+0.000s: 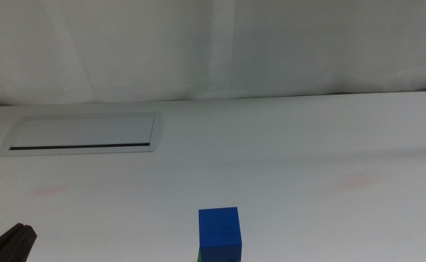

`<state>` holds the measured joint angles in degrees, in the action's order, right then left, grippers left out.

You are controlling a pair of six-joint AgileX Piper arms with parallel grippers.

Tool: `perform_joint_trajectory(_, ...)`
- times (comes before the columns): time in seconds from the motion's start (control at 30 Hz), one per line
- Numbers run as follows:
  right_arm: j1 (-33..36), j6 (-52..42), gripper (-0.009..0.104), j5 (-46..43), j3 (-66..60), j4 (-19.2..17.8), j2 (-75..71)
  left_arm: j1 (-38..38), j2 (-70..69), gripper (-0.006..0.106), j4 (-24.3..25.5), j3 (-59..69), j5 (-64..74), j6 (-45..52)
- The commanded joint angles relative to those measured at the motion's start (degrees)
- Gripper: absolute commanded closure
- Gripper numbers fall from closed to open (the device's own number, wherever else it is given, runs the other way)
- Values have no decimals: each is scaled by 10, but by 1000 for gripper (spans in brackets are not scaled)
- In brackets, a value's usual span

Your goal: Stack red cubes first, then green, then blue cubes in a specific spot.

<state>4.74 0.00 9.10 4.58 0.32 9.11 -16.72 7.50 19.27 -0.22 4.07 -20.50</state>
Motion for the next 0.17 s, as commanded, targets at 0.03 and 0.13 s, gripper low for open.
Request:
perform_joint_trajectory(0.03, -2, 0, 98, -1, -2, -3, -3, 2, -3, 103, -2, 10, 1, 6)
perform_joint_trajectory(0.13, -2, 0, 98, -1, -2, -3, -3, 2, -3, 103, -2, 10, 1, 6)
